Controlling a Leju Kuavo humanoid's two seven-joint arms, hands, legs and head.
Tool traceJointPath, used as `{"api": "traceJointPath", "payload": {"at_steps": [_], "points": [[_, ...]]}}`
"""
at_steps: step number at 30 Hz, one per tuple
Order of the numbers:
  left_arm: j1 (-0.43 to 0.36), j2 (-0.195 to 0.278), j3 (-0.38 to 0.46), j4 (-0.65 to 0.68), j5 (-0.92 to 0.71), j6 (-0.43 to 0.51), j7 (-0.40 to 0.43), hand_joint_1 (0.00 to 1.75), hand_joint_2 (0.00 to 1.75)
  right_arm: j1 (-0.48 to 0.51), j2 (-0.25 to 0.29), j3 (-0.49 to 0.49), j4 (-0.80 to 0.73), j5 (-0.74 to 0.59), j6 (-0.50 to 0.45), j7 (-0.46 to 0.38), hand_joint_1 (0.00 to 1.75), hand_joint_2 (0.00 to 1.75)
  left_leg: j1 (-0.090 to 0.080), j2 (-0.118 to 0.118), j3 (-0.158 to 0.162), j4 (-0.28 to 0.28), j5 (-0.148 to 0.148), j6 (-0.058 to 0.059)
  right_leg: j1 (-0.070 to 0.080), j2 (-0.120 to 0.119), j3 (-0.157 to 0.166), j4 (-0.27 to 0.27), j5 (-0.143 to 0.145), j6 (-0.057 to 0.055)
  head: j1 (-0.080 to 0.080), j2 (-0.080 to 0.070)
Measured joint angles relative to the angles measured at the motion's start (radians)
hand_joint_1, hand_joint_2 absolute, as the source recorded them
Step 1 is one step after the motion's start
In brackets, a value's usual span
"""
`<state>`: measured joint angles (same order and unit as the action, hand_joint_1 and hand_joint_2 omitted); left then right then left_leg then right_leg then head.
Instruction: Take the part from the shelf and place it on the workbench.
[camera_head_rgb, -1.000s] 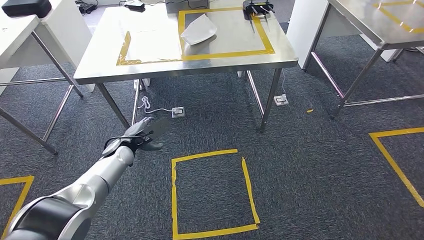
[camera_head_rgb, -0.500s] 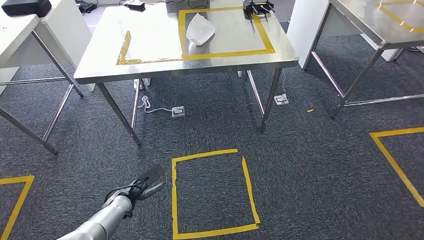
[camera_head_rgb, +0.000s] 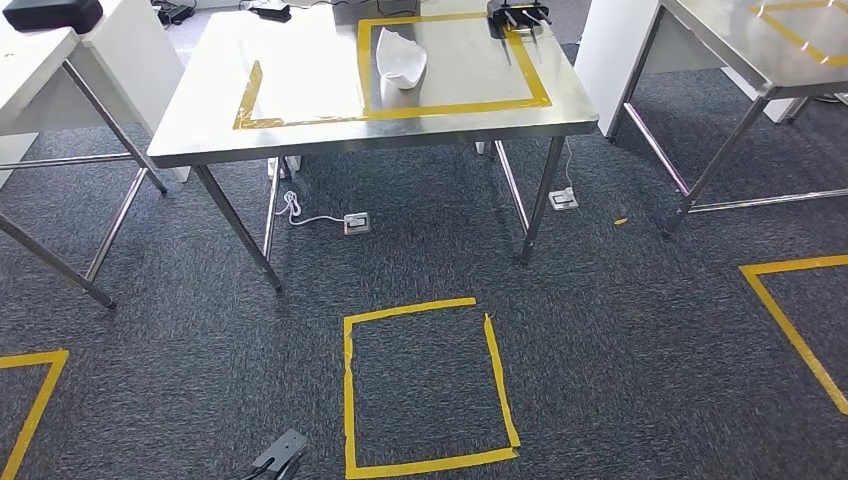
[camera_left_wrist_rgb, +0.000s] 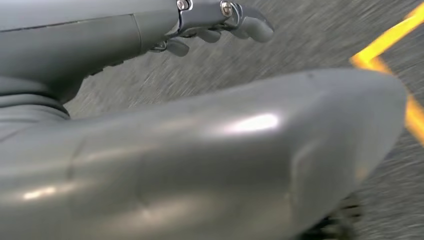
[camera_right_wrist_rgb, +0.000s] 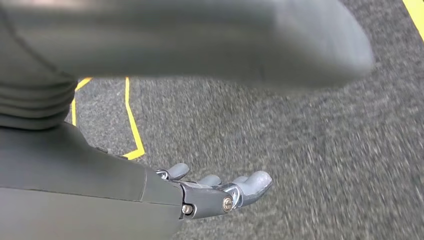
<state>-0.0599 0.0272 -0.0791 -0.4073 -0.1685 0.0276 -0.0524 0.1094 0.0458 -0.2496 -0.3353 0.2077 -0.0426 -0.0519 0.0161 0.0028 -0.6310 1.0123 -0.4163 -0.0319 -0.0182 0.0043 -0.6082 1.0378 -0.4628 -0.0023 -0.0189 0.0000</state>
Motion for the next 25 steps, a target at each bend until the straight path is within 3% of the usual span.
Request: {"api": "traceJointPath", "payload": {"at_steps": [11,20,25], "points": [[0.169,-0.012,0.039,0.003,0.156,-0.022,0.046,0.0,0.0,0.035,-0.017,0.171,-0.027,-0.188,0.036,0.047,0.0,0.0,0.0,0.0,0.0,0.003,-0.004,0.0,0.0,0.0,0.002,0.0,-0.004,0.002,0.0,0.0],[0.198,-0.016,0.05,0.002,0.167,-0.024,0.049,0.0,0.0,0.041,-0.023,0.212,-0.037,-0.204,0.041,0.049,0.0,0.0,-0.001,0.0,0.001,0.006,-0.006,0.003,-0.001,0.0,0.003,-0.001,-0.004,0.003,0.0,0.0],[0.176,-0.016,0.051,-0.045,0.167,-0.025,0.05,0.0,0.0,0.081,-0.024,0.225,-0.009,-0.205,0.041,0.051,0.0,0.0,-0.002,0.001,0.002,0.015,-0.014,0.014,-0.003,0.001,0.004,-0.003,-0.005,0.01,-0.001,0.0]]}}
